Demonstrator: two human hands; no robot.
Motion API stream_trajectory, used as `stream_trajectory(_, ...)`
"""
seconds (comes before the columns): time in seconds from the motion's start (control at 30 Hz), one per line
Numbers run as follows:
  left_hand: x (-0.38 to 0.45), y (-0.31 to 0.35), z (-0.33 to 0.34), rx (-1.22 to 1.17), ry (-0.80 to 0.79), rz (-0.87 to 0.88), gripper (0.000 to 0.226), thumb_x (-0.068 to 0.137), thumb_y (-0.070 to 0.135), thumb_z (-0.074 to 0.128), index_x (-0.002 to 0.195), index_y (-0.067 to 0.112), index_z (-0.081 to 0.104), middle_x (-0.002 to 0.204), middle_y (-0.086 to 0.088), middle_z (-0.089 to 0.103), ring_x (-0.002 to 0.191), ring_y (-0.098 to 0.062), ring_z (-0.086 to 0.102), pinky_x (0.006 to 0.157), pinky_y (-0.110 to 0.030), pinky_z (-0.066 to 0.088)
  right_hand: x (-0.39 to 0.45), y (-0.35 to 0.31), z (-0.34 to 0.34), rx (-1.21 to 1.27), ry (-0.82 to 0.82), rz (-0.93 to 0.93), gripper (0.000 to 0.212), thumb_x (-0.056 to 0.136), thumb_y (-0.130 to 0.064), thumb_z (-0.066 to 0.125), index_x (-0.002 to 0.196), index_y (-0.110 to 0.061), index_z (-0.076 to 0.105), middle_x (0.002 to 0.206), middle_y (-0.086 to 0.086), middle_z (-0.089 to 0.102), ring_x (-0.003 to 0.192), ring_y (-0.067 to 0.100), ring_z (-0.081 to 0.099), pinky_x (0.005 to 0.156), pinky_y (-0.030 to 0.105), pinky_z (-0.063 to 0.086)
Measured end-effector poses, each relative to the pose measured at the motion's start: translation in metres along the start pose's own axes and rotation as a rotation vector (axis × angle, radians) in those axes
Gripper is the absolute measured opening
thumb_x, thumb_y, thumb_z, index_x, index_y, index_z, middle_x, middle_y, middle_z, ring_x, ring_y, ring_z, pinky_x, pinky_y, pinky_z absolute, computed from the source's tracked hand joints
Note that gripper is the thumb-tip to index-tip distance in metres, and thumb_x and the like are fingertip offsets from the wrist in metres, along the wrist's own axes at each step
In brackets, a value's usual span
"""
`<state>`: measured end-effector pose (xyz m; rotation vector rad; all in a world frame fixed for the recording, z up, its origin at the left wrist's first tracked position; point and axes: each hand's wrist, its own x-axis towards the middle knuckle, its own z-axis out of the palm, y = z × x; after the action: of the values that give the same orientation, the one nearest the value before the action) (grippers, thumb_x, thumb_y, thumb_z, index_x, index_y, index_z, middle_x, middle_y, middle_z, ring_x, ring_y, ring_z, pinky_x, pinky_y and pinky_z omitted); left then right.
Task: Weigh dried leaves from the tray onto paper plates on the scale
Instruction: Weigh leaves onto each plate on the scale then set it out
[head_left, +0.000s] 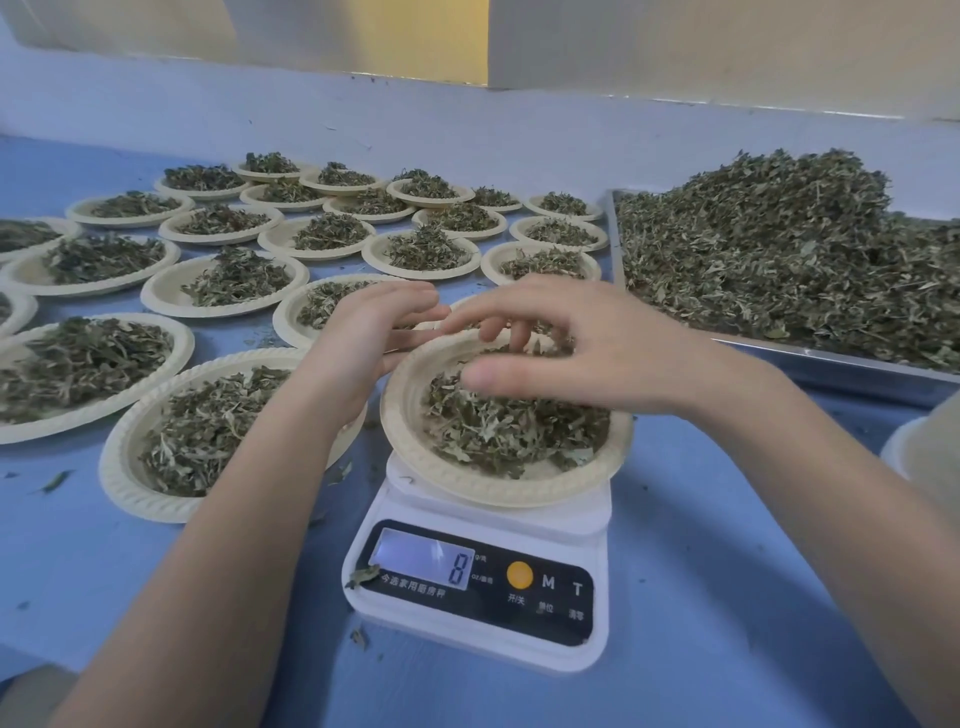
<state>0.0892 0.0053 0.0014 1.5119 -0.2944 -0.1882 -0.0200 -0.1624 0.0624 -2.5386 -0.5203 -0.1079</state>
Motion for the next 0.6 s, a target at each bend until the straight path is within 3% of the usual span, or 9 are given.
stream_trajectory(0.1,0.0,0.0,0.0,-0.018,0.001,-0.012,0.015,0.088,0.02,0.058,0.101,0.017,0.065,0.092,0.001,0.074,0.08,-0.012,0.07,0.083,-0.036,0.051,-0.002,-0.01,0.007,-0.263,-0.122,-0.103,0.044,0.072,-0.062,0.067,0.114,-0.054,0.056,0.103,-0.016,0.047,0.088,-0.005,0.043,0.078,0.008,0.03)
stream_trajectory(0.23,0.0,0.0,-0.001,-0.039,0.003,-0.031,0.016,0.088,0.021,0.059,0.102,0.015,0.064,0.099,-0.003,0.073,0.083,-0.015,0.07,0.087,-0.039,0.052,-0.004,-0.017,0.008,-0.357,-0.145,-0.154,0.03,0.08,-0.042,0.07,0.109,-0.042,0.065,0.091,-0.012,0.048,0.076,-0.022,0.039,0.069,0.0,0.029)
stream_trajectory(0.33,0.0,0.0,-0.001,-0.03,-0.002,-0.027,0.016,0.088,0.022,0.059,0.101,0.017,0.064,0.099,-0.002,0.074,0.083,-0.014,0.07,0.086,-0.037,0.052,-0.003,-0.016,0.008,-0.385,-0.146,-0.132,0.021,0.082,-0.028,0.068,0.102,-0.034,0.07,0.091,-0.009,0.057,0.069,-0.015,0.043,0.067,0.004,0.033)
stream_trajectory(0.47,0.002,0.0,-0.001,-0.039,0.003,-0.033,0.015,0.088,0.022,0.059,0.101,0.017,0.064,0.097,0.0,0.074,0.08,-0.012,0.071,0.079,-0.034,0.052,0.0,-0.012,0.004,-0.257,-0.02,-0.094,0.017,0.078,-0.017,0.069,0.089,-0.028,0.075,0.076,-0.015,0.064,0.066,-0.004,0.054,0.068,0.006,0.04)
stream_trajectory(0.6,0.002,-0.001,-0.002,-0.043,0.003,-0.039,0.016,0.088,0.021,0.059,0.102,0.016,0.064,0.094,0.001,0.074,0.075,-0.011,0.07,0.079,-0.034,0.052,0.001,0.001,-0.005,0.112,0.226,0.014,0.017,0.078,-0.009,0.071,0.081,-0.026,0.073,0.073,-0.007,0.072,0.064,0.005,0.064,0.07,0.017,0.052)
